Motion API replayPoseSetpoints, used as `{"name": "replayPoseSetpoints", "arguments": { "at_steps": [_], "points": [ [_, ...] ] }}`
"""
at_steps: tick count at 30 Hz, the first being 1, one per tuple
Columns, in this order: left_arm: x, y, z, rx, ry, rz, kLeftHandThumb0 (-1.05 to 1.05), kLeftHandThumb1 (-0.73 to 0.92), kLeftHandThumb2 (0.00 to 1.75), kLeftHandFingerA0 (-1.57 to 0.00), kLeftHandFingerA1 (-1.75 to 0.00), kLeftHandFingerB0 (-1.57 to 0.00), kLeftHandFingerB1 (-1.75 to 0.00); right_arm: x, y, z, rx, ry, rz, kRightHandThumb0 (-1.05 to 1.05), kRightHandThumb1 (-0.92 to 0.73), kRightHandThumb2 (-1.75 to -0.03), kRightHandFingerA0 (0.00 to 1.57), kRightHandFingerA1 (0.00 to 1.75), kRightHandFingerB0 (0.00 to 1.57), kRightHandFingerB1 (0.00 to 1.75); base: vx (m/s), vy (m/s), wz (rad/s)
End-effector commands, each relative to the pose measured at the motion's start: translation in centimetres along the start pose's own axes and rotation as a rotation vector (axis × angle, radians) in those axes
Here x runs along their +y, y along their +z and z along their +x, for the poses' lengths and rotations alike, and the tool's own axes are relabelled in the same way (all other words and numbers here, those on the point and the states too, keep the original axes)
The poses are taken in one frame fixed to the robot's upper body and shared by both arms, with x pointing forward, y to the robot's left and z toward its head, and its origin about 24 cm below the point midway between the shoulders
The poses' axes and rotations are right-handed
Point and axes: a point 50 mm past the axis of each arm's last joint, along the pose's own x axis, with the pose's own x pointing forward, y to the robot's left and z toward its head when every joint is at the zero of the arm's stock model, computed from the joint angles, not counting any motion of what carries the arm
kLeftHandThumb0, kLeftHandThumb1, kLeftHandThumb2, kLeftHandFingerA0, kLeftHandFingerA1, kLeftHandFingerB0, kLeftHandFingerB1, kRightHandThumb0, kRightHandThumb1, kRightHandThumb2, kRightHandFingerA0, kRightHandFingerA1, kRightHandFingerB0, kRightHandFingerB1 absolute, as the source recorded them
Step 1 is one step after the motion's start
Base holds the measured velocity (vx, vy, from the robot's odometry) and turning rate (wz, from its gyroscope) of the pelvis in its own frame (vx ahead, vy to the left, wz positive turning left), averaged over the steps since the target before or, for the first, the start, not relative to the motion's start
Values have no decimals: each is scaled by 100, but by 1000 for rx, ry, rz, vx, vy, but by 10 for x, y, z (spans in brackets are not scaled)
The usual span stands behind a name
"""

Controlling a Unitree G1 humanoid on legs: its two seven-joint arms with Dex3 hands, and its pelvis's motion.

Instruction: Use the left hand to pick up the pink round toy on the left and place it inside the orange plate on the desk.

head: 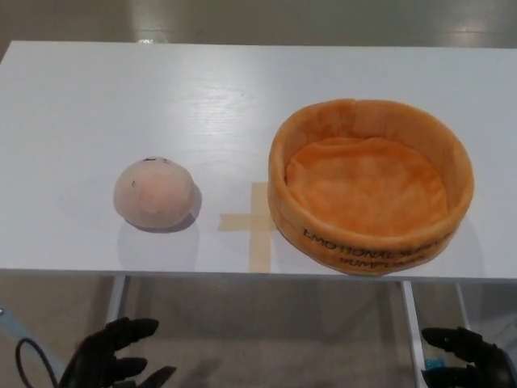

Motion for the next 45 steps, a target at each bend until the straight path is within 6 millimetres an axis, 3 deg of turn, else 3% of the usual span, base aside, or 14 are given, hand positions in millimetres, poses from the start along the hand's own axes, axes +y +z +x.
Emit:
{"name": "replayPoseSetpoints", "arguments": {
  "at_steps": [1,13,19,20,22,23,27,29,30,33,37,38,42,45],
  "points": [
    [0,-10,-9,-16,-67,25,-37,53,56,-40,-41,-34,-32,0,-8,-7,-10,-4,-18,-14,-60,-57,60,52,54,45,0,0,0],
    [13,-30,-46,-102,-203,-39,-31,53,56,-36,-39,-28,-30,2,-14,-12,-6,13,-32,-13,-59,-57,62,53,55,46,0,0,0],
    [26,-23,-72,-182,-293,78,-39,55,58,-32,-38,-24,-30,2,-15,-12,6,20,-30,-15,-60,-57,60,52,55,46,0,0,0],
    [29,-20,-77,-197,-309,95,-45,47,68,-28,-43,-23,-37,2,-15,-12,7,20,-32,-15,-59,-57,61,53,56,46,0,0,0],
    [32,-14,-87,-233,-337,133,-44,50,68,-24,-42,-21,-36,3,-15,-12,4,18,-34,-14,-59,-57,61,53,56,46,0,0,0],
    [34,-10,-95,-261,-357,165,-40,57,58,-27,-37,-22,-29,3,-16,-13,7,21,-35,-15,-59,-57,60,52,55,45,0,0,0],
    [37,-2,-110,-303,-384,200,-40,57,58,-28,-37,-23,-29,4,-18,-14,17,30,-32,-15,-60,-57,60,52,55,45,0,0,0],
    [40,11,-127,-357,-424,225,-44,51,66,-25,-40,-22,-35,5,-19,-15,19,30,-31,-14,-59,-57,60,52,56,46,0,0,0],
    [43,28,-143,-436,-486,255,-42,49,67,-26,-41,-21,-36,4,-20,-15,21,31,-35,-15,-60,-57,60,52,55,45,0,0,0],
    [44,42,-157,-476,-523,283,-35,53,56,-36,-37,-31,-31,4,-20,-16,16,27,-44,-15,-59,-57,60,52,56,46,0,0,0],
    [45,59,-168,-539,-568,320,-37,53,56,-39,-37,-37,-33,4,-19,-14,19,25,-49,-16,-59,-57,60,51,56,45,0,0,0],
    [46,66,-173,-568,-576,328,-35,53,56,-50,-39,-46,-36,4,-19,-14,20,25,-48,-14,-60,-57,60,51,57,46,0,0,0],
    [52,92,-188,-654,-607,309,-35,53,56,-49,-39,-50,-38,3,-19,-14,17,21,-33,-13,-59,-57,60,52,57,46,0,0,0],
    [59,120,-201,-777,-573,261,-37,52,56,-44,-38,-43,-34,3,-18,-14,13,17,-38,-13,-60,-57,61,51,57,46,0,0,0]
  ]
}}
